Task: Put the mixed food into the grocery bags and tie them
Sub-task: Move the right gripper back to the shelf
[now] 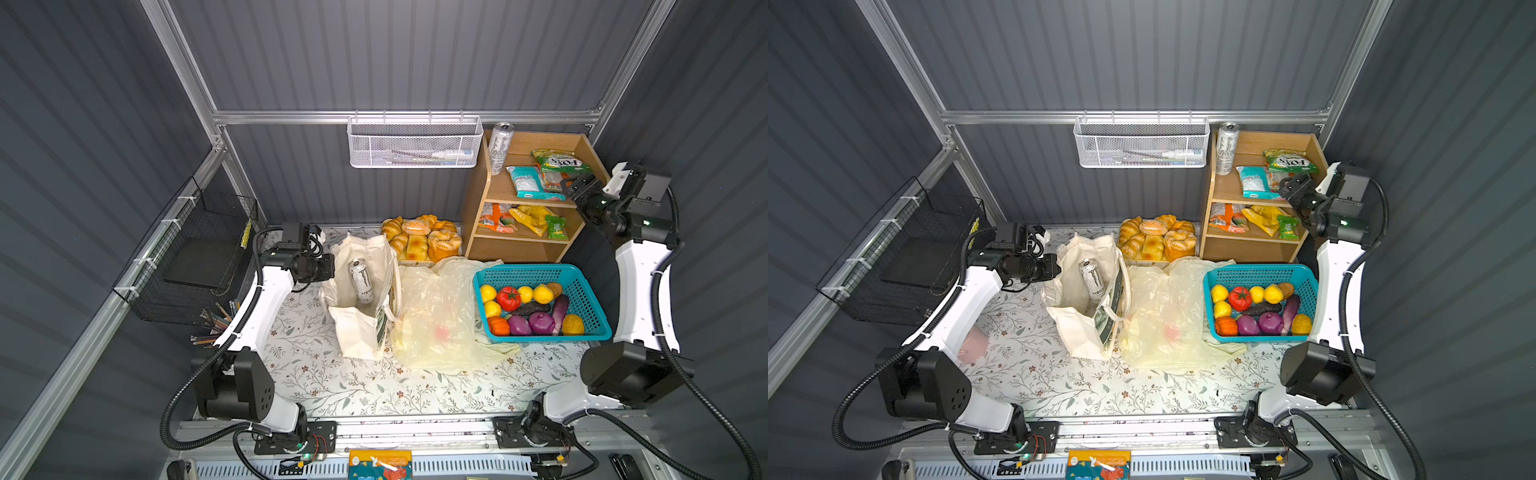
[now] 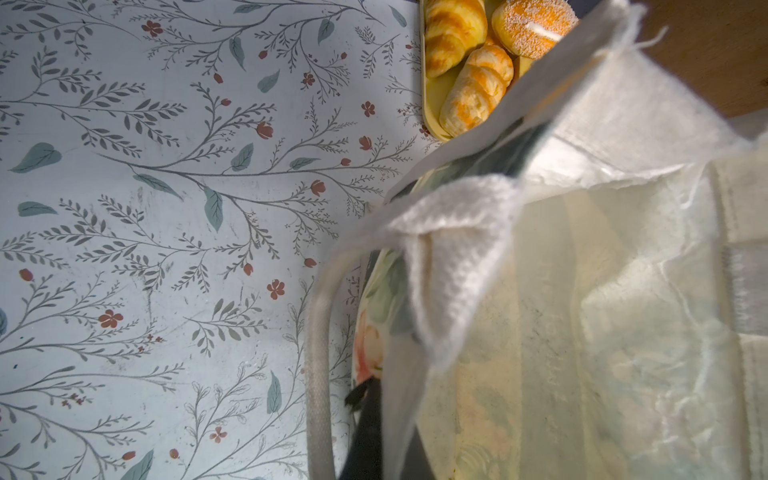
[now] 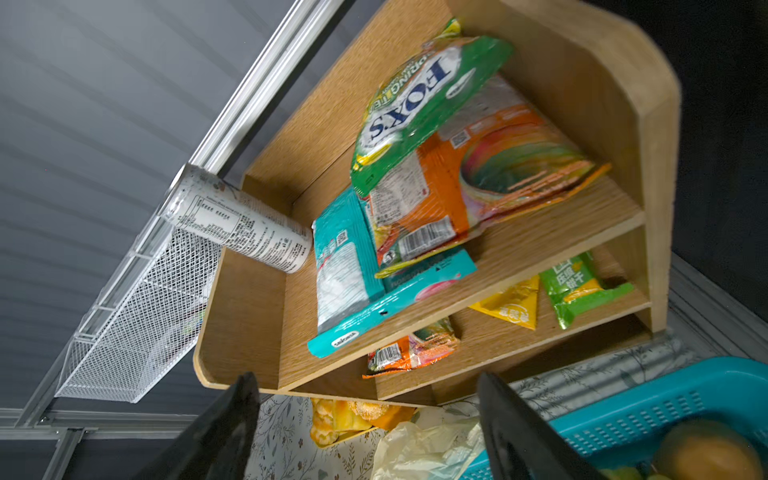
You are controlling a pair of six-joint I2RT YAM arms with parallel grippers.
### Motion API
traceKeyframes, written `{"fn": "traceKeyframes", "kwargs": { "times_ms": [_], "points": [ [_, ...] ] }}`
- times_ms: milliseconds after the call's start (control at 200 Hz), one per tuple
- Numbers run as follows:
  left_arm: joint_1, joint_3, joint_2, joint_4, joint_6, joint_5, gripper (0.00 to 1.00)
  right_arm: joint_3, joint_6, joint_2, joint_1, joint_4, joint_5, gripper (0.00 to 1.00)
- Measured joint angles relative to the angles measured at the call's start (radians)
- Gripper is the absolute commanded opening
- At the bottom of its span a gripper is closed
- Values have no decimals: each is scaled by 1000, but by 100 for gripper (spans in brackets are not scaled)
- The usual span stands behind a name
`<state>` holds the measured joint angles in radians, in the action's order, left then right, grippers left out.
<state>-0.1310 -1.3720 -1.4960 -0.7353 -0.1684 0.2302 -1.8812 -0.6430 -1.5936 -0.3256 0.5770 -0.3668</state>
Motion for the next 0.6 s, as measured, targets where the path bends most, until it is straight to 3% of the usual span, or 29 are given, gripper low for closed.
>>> {"fn": "traceKeyframes", "kwargs": {
  "times_ms": [375,600],
  "points": [
    [0,0,2,1,0,8,0,-37,-27,-100,-8,6,-22,81],
    [0,0,2,4,0,10,0,-157,23,-184,-4,41,-10,80]
  ]
}}
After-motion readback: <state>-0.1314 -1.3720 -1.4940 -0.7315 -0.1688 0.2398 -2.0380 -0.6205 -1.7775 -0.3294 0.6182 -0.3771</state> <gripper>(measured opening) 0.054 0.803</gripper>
